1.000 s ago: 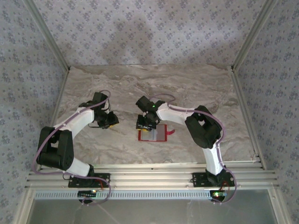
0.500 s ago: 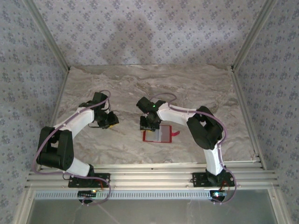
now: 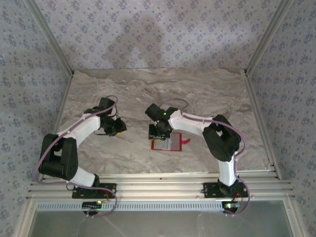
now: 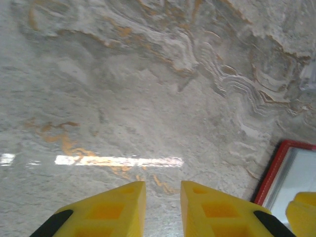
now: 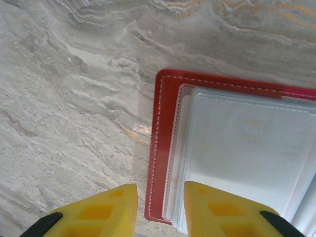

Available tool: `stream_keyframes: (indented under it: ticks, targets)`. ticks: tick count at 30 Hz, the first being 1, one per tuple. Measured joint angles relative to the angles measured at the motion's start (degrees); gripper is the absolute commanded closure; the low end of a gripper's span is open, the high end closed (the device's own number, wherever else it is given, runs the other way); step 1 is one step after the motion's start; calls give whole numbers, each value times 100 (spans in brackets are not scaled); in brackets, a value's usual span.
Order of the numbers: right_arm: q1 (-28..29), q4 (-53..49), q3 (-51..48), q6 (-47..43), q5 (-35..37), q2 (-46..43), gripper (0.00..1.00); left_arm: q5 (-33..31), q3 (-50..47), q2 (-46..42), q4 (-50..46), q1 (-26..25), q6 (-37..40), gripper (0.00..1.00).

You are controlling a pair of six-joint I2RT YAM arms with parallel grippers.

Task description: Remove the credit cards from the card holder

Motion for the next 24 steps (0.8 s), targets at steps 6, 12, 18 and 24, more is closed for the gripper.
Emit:
stream_keyframes:
  ticks: [6,12,18,24]
  targets:
    - [0,44,-109,-17,-48,55,68,203,0,356,254,-632,-173,78]
    - [0,39,-181,-37,-33,74,69,422,2,656,597,-1099,-466,80]
    - [2,2,-208,-125,118,72,72,581,44,973,887,-1482,-750,81]
    - [2,-9,-299,-149,260,9,80,702,186,1189,1163,-1727,-1003,85]
